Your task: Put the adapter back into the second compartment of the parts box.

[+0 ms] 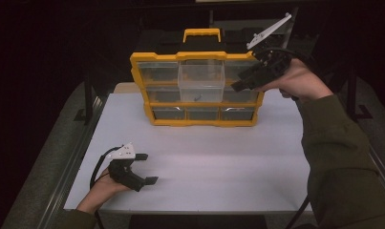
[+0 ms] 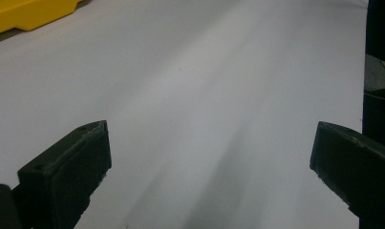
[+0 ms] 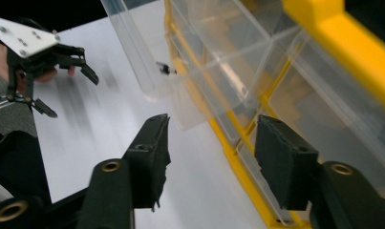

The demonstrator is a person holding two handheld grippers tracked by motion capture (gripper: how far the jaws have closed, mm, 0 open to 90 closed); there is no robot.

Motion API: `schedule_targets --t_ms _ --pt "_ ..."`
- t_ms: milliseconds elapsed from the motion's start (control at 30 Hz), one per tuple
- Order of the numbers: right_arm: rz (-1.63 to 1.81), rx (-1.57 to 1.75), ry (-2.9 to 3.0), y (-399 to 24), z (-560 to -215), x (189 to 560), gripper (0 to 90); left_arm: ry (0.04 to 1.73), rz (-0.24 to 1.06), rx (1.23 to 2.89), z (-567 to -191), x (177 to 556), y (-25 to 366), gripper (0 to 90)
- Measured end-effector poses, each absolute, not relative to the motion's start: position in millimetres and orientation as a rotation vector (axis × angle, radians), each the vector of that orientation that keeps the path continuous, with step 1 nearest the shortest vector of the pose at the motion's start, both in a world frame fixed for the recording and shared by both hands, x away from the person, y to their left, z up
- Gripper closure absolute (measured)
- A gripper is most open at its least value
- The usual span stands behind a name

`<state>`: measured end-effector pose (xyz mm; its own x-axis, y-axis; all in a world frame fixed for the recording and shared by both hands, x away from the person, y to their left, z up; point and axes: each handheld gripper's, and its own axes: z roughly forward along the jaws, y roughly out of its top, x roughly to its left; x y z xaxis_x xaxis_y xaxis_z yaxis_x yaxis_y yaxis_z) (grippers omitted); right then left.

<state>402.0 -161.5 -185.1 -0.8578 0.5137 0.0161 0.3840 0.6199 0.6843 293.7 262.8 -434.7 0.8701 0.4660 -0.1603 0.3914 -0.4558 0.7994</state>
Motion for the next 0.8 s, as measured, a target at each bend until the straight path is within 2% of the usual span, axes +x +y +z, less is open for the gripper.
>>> schedule_targets --t_ms 700,800 --pt "1.033 0.812 2.611 -156 -255 383 14.4 0.618 0.1 2.098 -434 294 264 0.0" --pt "1.051 0.836 2.599 -155 -266 381 13.0 0.618 0.1 2.099 -435 294 264 0.0"
